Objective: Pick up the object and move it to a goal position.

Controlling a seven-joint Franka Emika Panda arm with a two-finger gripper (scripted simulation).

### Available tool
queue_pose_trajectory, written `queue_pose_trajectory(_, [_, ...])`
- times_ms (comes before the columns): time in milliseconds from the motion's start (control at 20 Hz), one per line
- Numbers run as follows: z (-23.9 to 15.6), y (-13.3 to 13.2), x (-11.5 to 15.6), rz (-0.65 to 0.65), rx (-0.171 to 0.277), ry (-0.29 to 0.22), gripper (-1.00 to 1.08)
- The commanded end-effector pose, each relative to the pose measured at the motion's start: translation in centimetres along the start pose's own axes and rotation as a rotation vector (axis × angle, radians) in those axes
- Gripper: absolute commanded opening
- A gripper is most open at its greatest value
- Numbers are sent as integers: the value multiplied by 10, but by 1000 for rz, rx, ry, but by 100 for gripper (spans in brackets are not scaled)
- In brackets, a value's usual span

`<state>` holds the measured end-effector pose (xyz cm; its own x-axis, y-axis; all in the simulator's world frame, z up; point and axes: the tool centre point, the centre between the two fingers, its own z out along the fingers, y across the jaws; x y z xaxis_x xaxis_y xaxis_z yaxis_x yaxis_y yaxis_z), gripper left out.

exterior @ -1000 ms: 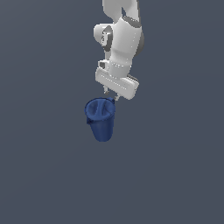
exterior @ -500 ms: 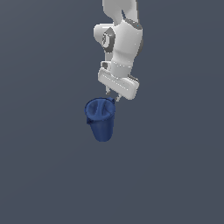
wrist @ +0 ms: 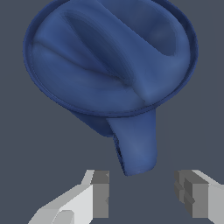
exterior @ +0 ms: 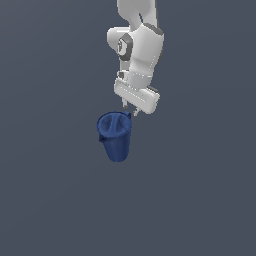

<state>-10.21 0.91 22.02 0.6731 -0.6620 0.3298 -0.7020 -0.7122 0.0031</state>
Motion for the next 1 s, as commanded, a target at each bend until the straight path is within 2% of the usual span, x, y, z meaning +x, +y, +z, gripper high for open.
queue_pose_trajectory(0, [0,0,0,4,1,1,28])
queue_pose_trajectory(800, [30,0,0,4,2,1,28])
queue_pose_trajectory(850, [30,0,0,4,2,1,-100])
queue_pose_trajectory(950, [30,0,0,4,2,1,-100])
